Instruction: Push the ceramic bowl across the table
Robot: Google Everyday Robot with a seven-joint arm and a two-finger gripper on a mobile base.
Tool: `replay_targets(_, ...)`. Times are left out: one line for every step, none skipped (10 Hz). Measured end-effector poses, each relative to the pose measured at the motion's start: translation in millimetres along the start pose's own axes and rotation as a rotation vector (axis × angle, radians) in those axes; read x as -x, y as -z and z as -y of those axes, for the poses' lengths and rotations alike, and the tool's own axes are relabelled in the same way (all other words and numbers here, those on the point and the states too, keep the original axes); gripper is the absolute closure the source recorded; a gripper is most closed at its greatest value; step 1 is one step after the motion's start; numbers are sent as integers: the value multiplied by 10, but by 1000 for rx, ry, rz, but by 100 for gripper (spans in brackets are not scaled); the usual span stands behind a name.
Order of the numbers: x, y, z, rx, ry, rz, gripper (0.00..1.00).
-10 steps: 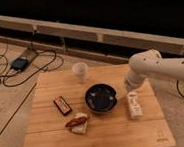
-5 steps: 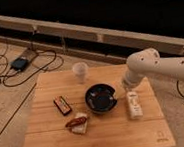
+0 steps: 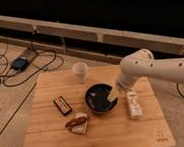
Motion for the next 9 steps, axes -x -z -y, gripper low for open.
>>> replay_targets(38, -24, -106, -2, 38, -4, 20)
replay_targets(82, -46, -188, 1, 62, -5, 20)
replay_targets(150, -96, -304, 5, 97, -12, 20)
replay_targets(206, -149, -398, 13, 124, -18, 20)
replay_targets(259, -199, -472, 19, 146, -24, 20)
replay_targets(306, -248, -535, 25, 165, -30, 20)
replay_targets(365, -329, -617, 35, 191, -41, 20)
replay_targets(387, -387, -658, 41, 205, -52, 20)
replay_targets(410, -444, -678, 45, 215, -59, 20)
